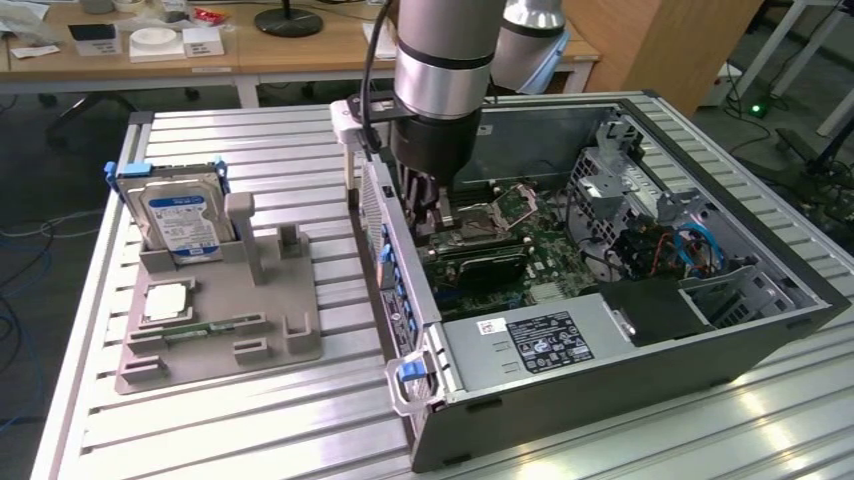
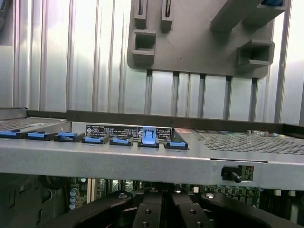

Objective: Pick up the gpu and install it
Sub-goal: 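Press down on the gpu until it lock into place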

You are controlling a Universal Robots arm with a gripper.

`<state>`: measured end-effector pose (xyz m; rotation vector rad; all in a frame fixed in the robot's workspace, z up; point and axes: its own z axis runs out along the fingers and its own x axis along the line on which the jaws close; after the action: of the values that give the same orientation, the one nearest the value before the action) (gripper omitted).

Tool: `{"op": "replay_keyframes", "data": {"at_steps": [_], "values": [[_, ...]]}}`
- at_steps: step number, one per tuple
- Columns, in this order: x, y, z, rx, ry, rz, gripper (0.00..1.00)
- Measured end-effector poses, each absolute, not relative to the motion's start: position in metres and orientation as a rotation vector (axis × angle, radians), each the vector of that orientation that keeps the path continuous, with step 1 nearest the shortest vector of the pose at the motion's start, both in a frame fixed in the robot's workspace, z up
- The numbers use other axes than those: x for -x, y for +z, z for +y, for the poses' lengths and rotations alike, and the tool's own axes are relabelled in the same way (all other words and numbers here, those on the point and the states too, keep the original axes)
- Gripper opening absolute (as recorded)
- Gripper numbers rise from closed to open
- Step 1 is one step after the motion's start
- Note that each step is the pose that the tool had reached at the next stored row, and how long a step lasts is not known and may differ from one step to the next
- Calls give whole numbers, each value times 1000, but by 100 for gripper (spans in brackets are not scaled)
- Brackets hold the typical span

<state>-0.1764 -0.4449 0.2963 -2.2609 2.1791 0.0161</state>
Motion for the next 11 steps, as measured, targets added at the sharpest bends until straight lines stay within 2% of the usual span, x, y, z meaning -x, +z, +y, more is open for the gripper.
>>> {"op": "replay_keyframes", "data": {"at_steps": [11], "values": [[175, 295, -445, 2261, 19, 2180, 11]]}}
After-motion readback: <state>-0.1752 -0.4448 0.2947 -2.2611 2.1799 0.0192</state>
